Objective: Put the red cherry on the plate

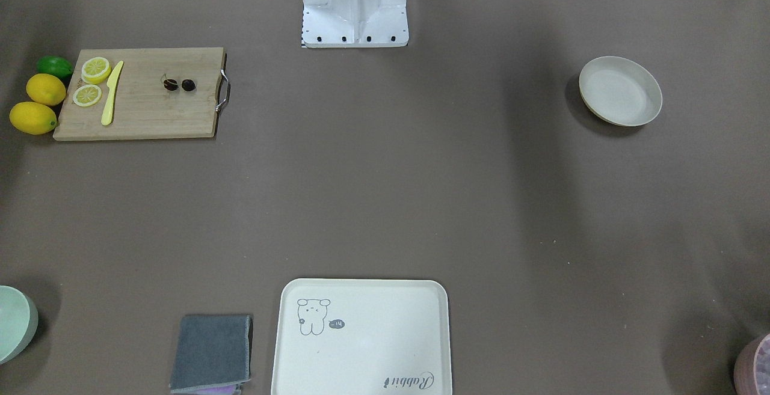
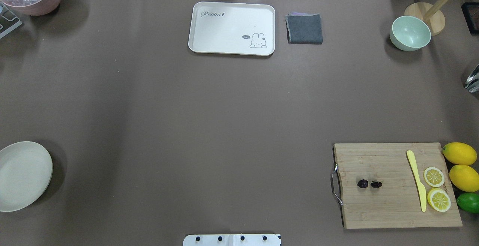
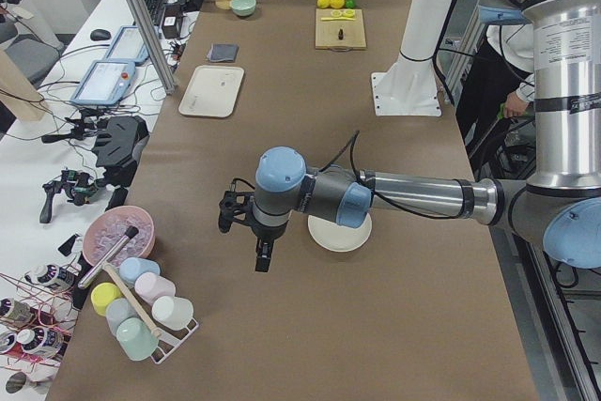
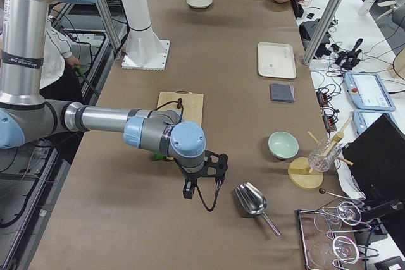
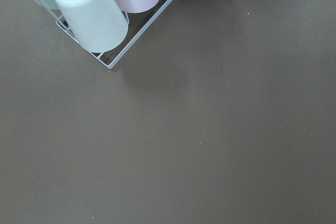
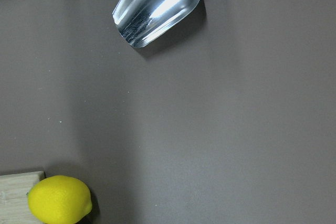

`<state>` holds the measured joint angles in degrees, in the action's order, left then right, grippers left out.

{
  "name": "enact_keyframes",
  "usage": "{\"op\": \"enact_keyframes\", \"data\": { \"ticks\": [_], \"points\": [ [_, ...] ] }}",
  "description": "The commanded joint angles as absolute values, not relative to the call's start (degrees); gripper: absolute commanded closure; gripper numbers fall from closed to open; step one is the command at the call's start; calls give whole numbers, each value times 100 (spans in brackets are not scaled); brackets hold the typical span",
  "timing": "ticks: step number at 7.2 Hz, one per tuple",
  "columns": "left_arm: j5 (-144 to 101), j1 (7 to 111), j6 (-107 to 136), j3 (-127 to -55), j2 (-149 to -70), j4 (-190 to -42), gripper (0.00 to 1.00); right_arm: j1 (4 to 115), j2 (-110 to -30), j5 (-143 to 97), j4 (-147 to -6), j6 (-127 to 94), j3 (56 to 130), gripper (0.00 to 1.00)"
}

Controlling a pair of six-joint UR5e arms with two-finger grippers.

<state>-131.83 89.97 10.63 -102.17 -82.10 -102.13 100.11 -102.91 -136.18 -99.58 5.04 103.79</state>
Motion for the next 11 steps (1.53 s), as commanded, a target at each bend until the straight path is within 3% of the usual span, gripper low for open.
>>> {"op": "enact_keyframes", "data": {
  "ticks": [1, 8, 11],
  "points": [
    [-13192, 9000, 1055, -10204, -8209, -10213, 2, 10011, -10283, -13614, -9958, 510, 10371, 0],
    [-13384, 8843, 1055, -10143, -8270, -10809, 2, 10011, -10274, -13614, -9949, 501, 10380, 0],
    [-14036, 8168, 1457, -9266, -8376, -12089, 2, 10011, -10257, -13614, -9949, 501, 10397, 0]
  ]
}}
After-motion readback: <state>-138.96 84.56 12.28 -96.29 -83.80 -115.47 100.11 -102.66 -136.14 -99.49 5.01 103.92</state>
